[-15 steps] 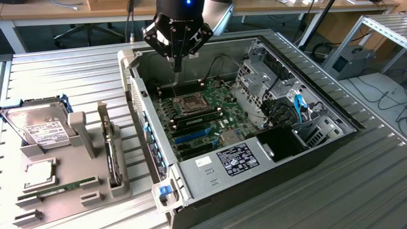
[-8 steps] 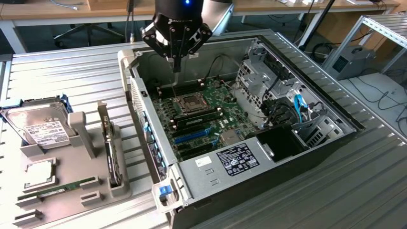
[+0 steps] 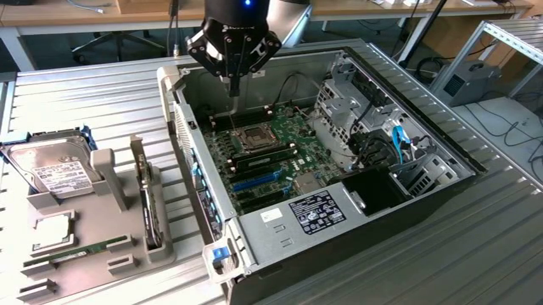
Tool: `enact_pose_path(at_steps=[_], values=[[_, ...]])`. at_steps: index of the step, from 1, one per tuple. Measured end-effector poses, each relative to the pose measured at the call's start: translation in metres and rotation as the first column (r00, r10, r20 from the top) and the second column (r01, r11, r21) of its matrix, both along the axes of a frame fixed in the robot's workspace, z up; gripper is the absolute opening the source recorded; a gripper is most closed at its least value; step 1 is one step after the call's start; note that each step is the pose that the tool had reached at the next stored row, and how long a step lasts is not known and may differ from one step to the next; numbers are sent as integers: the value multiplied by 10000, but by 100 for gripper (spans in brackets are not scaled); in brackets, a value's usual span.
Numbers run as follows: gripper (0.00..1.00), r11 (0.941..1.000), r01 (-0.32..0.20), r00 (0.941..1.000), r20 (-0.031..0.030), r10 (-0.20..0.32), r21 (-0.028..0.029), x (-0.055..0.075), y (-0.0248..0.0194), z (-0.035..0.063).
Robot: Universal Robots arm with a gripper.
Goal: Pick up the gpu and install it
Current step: 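Reach for the gpu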
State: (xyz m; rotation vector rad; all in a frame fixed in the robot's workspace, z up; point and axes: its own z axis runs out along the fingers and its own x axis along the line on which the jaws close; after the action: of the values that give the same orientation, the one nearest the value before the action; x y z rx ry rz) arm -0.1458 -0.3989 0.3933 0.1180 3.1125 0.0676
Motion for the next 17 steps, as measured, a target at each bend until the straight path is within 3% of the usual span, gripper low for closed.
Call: enact_pose_path(at_steps=[17], values=[[11, 10000, 0, 10000, 0, 0, 0, -38, 0, 0]])
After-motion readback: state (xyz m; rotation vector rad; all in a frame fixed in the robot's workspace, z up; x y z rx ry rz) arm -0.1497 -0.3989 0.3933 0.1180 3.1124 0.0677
